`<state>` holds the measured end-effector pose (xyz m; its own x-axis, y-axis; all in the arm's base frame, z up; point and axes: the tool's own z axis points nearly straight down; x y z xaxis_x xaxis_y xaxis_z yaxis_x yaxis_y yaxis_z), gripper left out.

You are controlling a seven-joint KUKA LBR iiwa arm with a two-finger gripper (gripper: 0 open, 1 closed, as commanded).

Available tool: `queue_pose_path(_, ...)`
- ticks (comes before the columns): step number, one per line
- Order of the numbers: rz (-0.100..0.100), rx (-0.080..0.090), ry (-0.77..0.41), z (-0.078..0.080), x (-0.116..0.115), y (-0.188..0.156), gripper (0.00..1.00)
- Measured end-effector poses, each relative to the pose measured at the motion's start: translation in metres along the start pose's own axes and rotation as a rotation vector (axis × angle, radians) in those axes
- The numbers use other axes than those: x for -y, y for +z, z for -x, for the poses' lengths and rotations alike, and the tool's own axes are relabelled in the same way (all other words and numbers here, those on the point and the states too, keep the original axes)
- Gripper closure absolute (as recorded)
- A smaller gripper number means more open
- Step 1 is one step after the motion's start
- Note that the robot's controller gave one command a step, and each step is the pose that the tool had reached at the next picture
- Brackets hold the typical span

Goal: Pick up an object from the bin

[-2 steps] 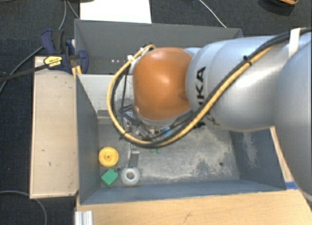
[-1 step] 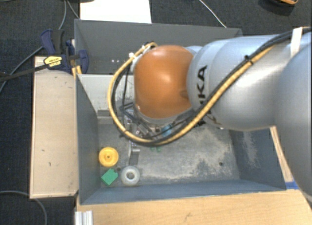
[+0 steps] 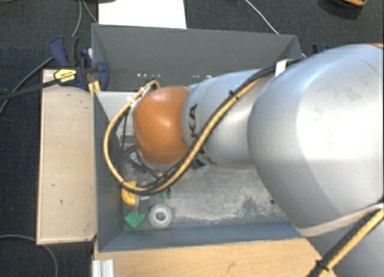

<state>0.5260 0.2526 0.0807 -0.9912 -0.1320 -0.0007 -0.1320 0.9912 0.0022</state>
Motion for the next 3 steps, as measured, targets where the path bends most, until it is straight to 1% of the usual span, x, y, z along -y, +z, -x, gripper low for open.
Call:
queue_pose_path(1, 0.001, 0.002, 0.017, -0.004, -0.002, 0.026, 0.0)
queue_pose_path(2, 0.0, 0.0, -0.22, -0.018, -0.003, 0.009, 0.0)
queue_pose_path(3, 0.003, 0.005, 0.322, -0.011, -0.002, 0.01, 0.0)
